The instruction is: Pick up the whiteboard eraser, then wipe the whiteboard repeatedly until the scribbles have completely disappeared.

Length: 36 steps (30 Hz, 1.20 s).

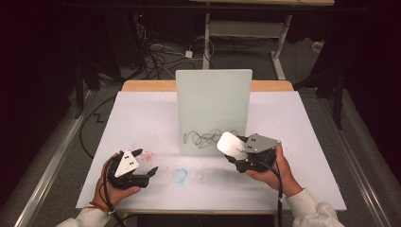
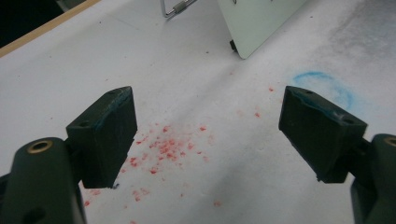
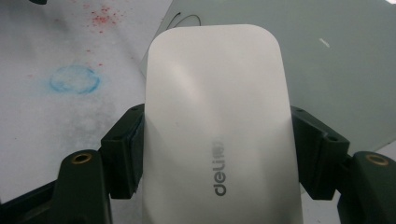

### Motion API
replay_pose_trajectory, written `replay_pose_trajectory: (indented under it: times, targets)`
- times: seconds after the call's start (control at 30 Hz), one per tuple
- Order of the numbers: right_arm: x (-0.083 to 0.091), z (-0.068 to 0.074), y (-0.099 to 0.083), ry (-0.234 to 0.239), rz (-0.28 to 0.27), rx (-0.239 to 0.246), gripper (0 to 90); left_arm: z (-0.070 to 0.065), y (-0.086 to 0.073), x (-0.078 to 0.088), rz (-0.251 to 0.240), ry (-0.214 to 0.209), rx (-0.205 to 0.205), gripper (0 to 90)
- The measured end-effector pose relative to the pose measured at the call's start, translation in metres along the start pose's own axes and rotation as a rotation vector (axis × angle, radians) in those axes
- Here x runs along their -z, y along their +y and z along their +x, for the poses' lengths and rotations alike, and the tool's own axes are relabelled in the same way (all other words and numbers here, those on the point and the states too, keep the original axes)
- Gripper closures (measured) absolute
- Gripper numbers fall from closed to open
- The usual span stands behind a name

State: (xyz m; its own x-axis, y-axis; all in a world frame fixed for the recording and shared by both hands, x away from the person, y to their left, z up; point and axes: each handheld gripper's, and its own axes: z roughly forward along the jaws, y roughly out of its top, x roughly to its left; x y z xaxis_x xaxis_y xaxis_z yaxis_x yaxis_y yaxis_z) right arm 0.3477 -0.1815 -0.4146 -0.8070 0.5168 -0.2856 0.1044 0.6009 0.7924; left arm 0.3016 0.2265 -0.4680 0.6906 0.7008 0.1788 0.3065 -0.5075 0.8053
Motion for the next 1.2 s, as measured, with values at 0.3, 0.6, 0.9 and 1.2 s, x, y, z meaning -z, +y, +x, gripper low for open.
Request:
replay_pose_trajectory:
  times: [0.3, 0.6, 0.9, 1.2]
  targets:
    - [0.010, -0.003, 0.001, -0.148, -0.041, 0.006, 30.5, -0.002, 0.000, 0.001, -0.005, 0.004, 0.007, 18.8]
    - [0.006, -0.007, -0.001, -0.253, -0.045, 0.036, 30.6, 0.000, -0.002, 0.003, -0.003, 0.010, 0.013, 18.8]
    - [-0.012, -0.003, -0.011, -0.320, -0.009, 0.104, 30.6, -0.003, 0.000, 0.001, 0.001, 0.017, -0.010, 18.8]
    - [-0.034, -0.002, -0.020, -0.319, 0.031, 0.129, 30.9, -0.002, 0.000, 0.002, 0.002, 0.020, 0.005, 19.2]
